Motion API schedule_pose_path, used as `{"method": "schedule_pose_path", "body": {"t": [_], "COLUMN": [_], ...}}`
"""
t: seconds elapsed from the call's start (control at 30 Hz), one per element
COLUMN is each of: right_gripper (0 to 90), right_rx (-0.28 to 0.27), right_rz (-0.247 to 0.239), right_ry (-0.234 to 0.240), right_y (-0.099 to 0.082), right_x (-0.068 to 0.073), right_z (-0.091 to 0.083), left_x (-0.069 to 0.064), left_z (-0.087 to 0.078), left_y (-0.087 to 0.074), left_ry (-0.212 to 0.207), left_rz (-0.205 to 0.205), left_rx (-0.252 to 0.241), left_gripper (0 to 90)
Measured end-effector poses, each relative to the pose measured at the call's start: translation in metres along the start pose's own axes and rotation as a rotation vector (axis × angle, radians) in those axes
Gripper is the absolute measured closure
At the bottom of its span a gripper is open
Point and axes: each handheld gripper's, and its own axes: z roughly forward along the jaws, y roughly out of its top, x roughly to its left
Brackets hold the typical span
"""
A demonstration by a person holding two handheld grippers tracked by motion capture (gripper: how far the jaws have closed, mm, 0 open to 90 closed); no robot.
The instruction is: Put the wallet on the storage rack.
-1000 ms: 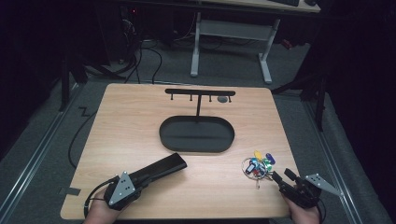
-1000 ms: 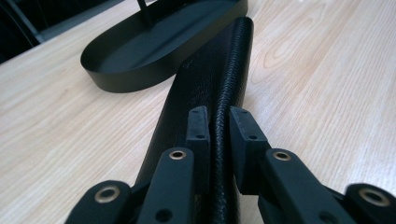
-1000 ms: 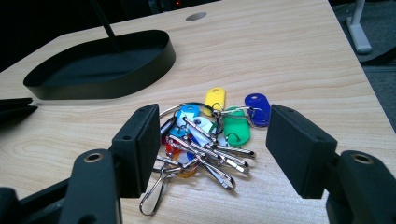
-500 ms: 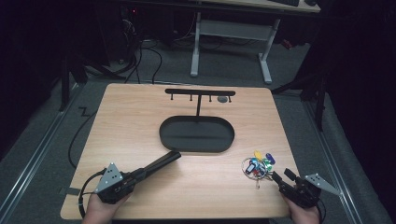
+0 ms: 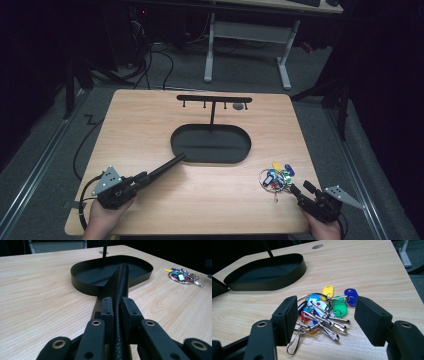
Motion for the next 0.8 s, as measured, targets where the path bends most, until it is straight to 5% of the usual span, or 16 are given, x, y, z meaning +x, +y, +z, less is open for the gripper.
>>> {"method": "schedule_pose_path", "body": {"t": [0.37,0.6,0.8], "right_gripper": [35.8,35.8,35.8], "right_rx": [-0.002,-0.004,0.003], "right_rz": [-0.004,-0.005,-0.007], "right_ry": [-0.001,0.001,0.001], "right_y": [0.001,0.001,0.001], "right_x": [0.000,0.000,0.000], "right_z": [-0.001,-0.002,-0.001], "left_x": [-0.027,-0.023,-0.021], "left_z": [0.007,0.005,0.004], "left_y": [0.001,0.000,-0.001], "left_ry": [-0.160,-0.108,-0.109], "left_rz": [-0.058,-0.062,-0.054], "left_rx": [-0.003,-0.023,-0.039], "left_gripper": [81.3,78.4,75.1]}}
